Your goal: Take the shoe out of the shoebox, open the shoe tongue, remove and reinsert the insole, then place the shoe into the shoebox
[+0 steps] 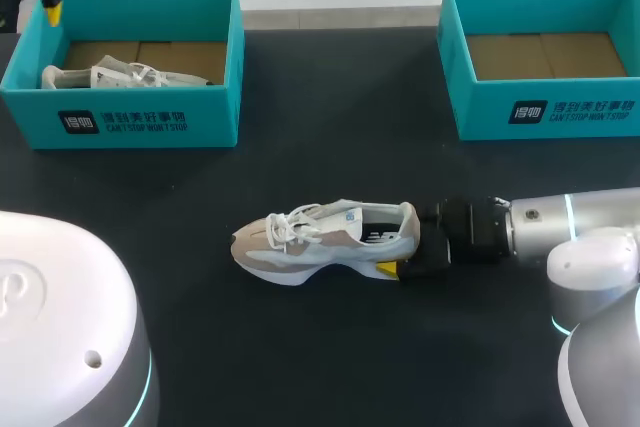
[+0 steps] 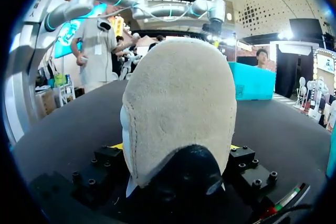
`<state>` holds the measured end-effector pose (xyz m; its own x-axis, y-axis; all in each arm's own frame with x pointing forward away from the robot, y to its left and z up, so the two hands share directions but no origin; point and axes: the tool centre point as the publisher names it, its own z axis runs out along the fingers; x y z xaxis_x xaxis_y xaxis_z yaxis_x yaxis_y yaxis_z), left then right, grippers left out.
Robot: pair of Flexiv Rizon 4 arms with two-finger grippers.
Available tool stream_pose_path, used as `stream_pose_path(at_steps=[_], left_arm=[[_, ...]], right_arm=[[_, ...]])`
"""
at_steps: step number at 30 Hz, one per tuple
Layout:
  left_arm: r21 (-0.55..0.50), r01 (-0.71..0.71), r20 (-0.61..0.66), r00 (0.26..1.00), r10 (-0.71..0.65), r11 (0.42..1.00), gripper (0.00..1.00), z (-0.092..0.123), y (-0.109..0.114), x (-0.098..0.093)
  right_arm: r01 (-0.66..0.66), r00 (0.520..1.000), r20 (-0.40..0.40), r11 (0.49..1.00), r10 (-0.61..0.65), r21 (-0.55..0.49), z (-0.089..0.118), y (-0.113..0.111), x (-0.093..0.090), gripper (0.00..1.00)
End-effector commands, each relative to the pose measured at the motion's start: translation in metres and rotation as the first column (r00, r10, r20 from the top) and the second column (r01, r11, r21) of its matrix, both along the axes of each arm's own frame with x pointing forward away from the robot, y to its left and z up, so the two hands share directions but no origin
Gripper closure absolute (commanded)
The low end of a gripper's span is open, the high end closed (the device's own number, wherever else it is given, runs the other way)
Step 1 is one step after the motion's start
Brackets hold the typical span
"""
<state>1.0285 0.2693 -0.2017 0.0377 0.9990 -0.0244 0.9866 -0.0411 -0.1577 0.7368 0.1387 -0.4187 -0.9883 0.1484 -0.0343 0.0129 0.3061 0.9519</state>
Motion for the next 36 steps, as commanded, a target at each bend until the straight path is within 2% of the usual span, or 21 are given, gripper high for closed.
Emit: stream_pose_path(at_steps=[1, 2, 3, 4, 19, 21, 25, 26, 27, 32, 33, 35, 36], left_arm=[[0.128, -0.641, 0.106, 0.768, 0.632, 0.757, 0.0, 0.003, -0.019, -0.022], [0.169, -0.77, 0.129, 0.636, 0.761, 0.615, 0.0, 0.002, -0.019, -0.021], [0.194, -0.88, 0.138, 0.462, 0.876, 0.433, 0.0, -0.002, -0.015, -0.024], [0.096, -0.908, 0.054, 0.415, 0.908, 0.409, 0.0, -0.001, -0.014, -0.031], [0.096, -0.908, 0.054, 0.415, 0.908, 0.409, 0.0, -0.001, -0.014, -0.031], [0.083, -0.936, 0.052, 0.348, 0.936, 0.343, 0.0, -0.001, -0.03, -0.042], [0.009, -0.987, 0.07, 0.163, 0.984, 0.163, 0.0, 0.002, -0.059, -0.069], [0.046, -0.992, 0.055, 0.119, 0.991, 0.116, 0.0, 0.005, -0.065, -0.073], [0.02, -0.997, 0.07, 0.079, 0.994, 0.078, 0.0, 0.005, -0.072, -0.078], [-0.002, -0.996, 0.063, -0.084, 0.994, -0.084, 0.0, 0.009, -0.103, -0.099], [-0.036, -0.994, 0.058, -0.101, 0.993, -0.099, 0.0, 0.007, -0.111, -0.105], [-0.008, -0.988, 0.043, -0.157, 0.987, -0.156, 0.0, 0.004, -0.126, -0.112], [0.0, -0.986, 0.036, -0.167, 0.985, -0.167, 0.0, 0.003, -0.133, -0.114]], right_arm=[[0.002, 1.0, 0.001, 1.0, -0.002, -0.003, -0.003, 0.003, 0.0, 1.0], [0.002, 1.0, 0.001, 1.0, -0.002, -0.003, -0.003, 0.003, 0.0, 1.0], [0.002, 1.0, 0.001, 1.0, -0.002, -0.003, -0.003, 0.003, 0.0, 1.0], [0.002, 1.0, 0.001, 1.0, -0.002, -0.003, -0.003, 0.003, 0.0, 1.0], [0.002, 1.0, 0.001, 1.0, -0.002, -0.003, -0.003, 0.003, 0.0, 1.0], [0.002, 1.0, 0.001, 1.0, -0.002, -0.003, -0.003, 0.003, 0.0, 1.0], [0.002, 1.0, 0.001, 1.0, -0.002, -0.003, -0.003, 0.003, 0.0, 1.0], [0.002, 1.0, 0.001, 1.0, -0.002, -0.003, -0.003, 0.003, 0.0, 1.0], [0.002, 1.0, 0.001, 1.0, -0.002, -0.003, -0.003, 0.003, 0.0, 1.0], [0.002, 1.0, 0.001, 1.0, -0.002, -0.003, -0.003, 0.003, 0.0, 1.0], [0.002, 1.0, 0.001, 1.0, -0.002, -0.003, -0.003, 0.003, 0.0, 1.0], [0.002, 1.0, 0.001, 1.0, -0.002, -0.003, -0.003, 0.003, 0.0, 1.0], [0.002, 1.0, 0.001, 1.0, -0.002, -0.003, -0.003, 0.003, 0.0, 1.0]])
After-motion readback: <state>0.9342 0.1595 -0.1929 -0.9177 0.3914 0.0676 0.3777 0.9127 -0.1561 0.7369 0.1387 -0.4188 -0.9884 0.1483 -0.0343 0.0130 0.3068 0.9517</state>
